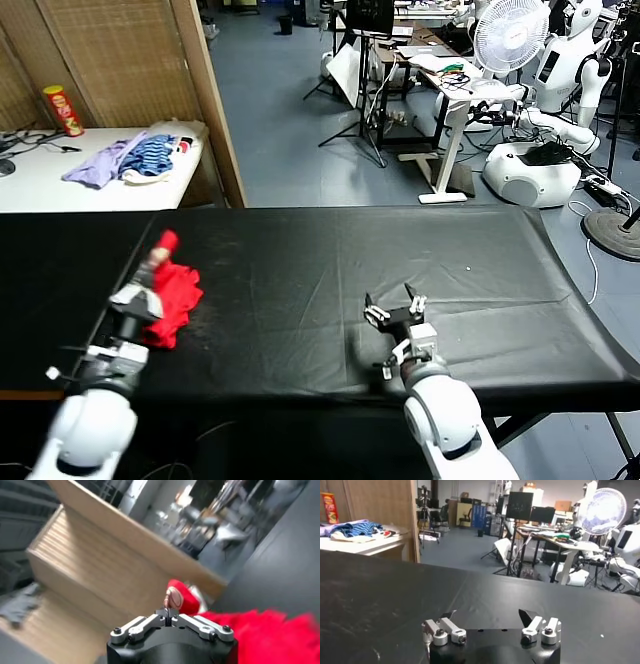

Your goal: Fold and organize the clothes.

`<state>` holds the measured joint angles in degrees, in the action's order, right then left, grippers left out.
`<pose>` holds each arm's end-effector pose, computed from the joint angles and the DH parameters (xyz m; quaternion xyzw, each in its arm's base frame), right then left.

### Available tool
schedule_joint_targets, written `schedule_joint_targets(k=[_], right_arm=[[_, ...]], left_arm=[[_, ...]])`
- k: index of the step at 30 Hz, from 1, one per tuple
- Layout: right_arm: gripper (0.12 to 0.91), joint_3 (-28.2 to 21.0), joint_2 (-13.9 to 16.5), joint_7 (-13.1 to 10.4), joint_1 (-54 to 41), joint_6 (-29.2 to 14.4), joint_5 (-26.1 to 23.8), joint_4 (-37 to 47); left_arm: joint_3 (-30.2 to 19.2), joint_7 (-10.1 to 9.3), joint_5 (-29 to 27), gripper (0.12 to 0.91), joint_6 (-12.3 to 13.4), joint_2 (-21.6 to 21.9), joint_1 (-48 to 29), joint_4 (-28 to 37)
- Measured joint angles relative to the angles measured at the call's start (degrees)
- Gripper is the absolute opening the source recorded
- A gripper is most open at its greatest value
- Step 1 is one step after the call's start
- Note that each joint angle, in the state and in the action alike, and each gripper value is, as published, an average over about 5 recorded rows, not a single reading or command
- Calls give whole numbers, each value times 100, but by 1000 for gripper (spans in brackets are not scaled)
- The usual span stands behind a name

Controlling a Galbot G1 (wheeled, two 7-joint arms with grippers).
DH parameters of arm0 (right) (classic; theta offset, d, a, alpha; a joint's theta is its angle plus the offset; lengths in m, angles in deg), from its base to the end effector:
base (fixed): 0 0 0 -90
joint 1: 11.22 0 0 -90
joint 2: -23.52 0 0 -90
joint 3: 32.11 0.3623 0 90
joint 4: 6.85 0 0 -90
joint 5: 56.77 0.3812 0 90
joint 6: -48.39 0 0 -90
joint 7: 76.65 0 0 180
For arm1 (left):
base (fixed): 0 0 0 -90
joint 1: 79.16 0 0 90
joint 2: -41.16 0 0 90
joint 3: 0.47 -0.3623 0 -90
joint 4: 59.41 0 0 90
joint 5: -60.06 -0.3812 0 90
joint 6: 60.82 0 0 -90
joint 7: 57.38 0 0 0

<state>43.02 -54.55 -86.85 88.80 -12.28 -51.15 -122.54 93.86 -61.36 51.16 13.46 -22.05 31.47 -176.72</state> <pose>0.2902 0.0455 -0.2656 0.0645 -0.9870 0.0628 0.1335 0.2612 0.1073 -0.2648 0.0195 -0.9500 -0.3077 0.0500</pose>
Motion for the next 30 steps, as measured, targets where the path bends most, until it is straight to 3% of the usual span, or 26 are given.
schedule_joint_targets(k=[6,9,12,15,19,23,26,30], right_arm=[[798,-10,64,155,53,-85,129,0],[798,-59,116,243,57,-88,269,-1],[798,-123,168,335,47,-42,411,1],[798,-210,210,396,6,43,658,17],[798,-347,219,440,-84,226,1121,67],[798,-540,153,360,-229,548,1773,144],[798,-714,60,280,-380,673,2183,265],[777,-901,-107,255,-569,666,2450,576]], left_arm=[[-956,-331,2192,141,-531,-693,-210,-132],[-1302,-346,2632,141,-565,-1115,-365,-69],[-1546,-238,2808,170,-503,-1421,-425,13],[-1703,-63,2968,293,-404,-1601,-464,35],[-1801,206,3206,527,-210,-1703,-520,-7],[-1784,379,3386,724,19,-1689,-534,-94],[-1735,391,3432,787,167,-1655,-508,-150],[-1645,381,3364,797,326,-1583,-415,-240]])
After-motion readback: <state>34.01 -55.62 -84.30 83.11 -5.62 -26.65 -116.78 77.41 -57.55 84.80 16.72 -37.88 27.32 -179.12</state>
